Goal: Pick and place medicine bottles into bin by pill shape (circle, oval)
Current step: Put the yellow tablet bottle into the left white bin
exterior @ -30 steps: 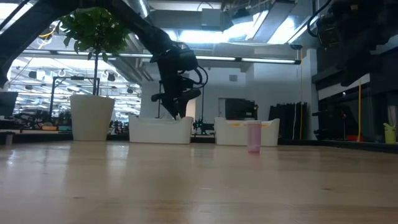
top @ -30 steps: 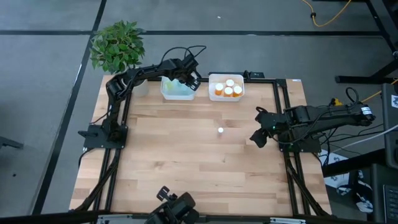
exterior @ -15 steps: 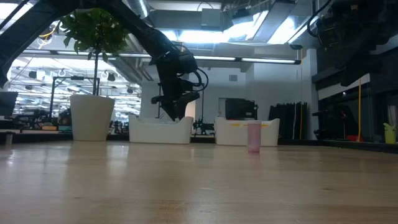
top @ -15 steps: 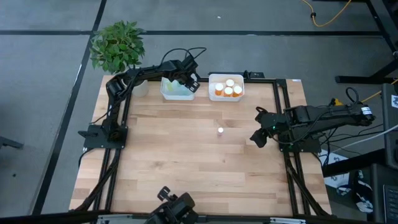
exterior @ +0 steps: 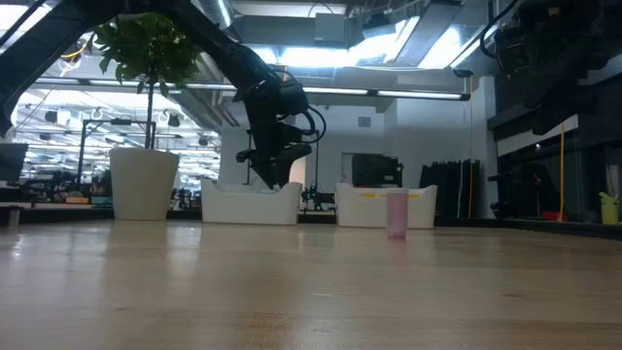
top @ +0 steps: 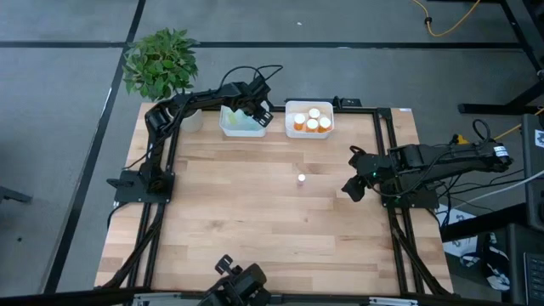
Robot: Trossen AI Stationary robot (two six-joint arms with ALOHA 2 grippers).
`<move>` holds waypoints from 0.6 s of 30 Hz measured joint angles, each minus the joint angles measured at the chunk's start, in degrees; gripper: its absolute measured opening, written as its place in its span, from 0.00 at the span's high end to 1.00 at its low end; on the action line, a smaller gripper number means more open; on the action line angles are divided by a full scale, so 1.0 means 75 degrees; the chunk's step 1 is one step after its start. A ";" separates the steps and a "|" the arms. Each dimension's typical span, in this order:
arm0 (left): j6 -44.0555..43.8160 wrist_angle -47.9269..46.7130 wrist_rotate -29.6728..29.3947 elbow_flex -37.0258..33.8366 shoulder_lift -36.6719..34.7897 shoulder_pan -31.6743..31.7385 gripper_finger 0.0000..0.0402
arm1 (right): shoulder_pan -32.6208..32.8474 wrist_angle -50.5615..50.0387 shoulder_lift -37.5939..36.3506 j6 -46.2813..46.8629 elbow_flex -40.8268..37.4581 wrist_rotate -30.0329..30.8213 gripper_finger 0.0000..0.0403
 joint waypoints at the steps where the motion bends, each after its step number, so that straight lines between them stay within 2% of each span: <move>1: 0.0000 -0.0013 0.0000 0.0000 0.0000 0.0000 0.68 | 0.0000 -0.0003 0.0000 0.0000 0.0000 0.0000 0.39; 18: 0.0092 -0.0063 -0.0003 0.0003 0.0000 0.0000 0.62 | 0.0000 -0.0003 0.0000 0.0000 0.0000 -0.0002 0.39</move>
